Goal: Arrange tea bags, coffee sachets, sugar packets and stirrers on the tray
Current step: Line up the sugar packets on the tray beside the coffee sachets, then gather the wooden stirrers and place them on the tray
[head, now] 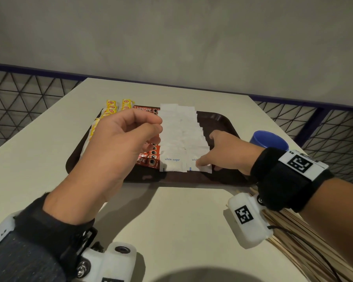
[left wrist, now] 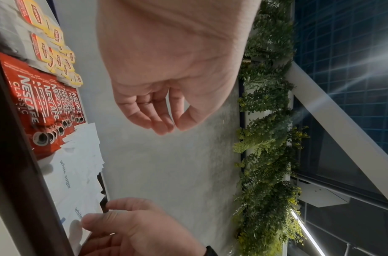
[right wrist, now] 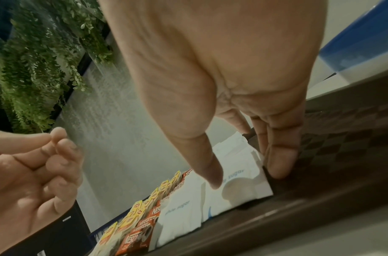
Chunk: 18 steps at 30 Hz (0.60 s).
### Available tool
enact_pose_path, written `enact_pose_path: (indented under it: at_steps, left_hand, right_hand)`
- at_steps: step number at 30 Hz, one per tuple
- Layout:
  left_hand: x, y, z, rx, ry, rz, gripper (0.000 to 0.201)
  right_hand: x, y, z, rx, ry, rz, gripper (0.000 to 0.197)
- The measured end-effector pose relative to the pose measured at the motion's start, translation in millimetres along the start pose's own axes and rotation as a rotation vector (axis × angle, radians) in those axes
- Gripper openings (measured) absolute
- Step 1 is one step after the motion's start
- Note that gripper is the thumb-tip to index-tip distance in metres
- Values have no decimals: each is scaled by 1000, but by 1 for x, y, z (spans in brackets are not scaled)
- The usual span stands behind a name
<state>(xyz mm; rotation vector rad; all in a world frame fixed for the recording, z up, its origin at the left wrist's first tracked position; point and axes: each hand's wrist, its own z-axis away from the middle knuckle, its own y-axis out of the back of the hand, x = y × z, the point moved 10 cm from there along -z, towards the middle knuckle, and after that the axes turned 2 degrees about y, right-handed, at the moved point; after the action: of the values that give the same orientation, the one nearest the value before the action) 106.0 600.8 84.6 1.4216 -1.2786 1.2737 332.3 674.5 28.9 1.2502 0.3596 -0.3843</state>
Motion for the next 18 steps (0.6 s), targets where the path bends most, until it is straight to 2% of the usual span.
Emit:
enact_pose_path:
  at_steps: [4,9,13,16,17,18]
  left_hand:
    - [-1,-1,1,-17,3,12,16]
    - [-3,-13,5,-103,58,22,13]
    - [5,-36,17,-241,84,-5,12]
    - [19,-68,28,-353,28,-187,7]
    - [25,-83,36,-412,-7,-276,5]
    - [31,-99,45,-483,-40,-371,2]
  right_hand:
    - [0,1,3,-18,17,-62,63]
    - [5,22,32,5,75,86,74]
    - [16,42,88,-39,191,218,63]
    - [48,40,132,-142,186,359,43]
    - [64,37,145,-170,165,413,41]
    - [79,36,154,-184,141,470,46]
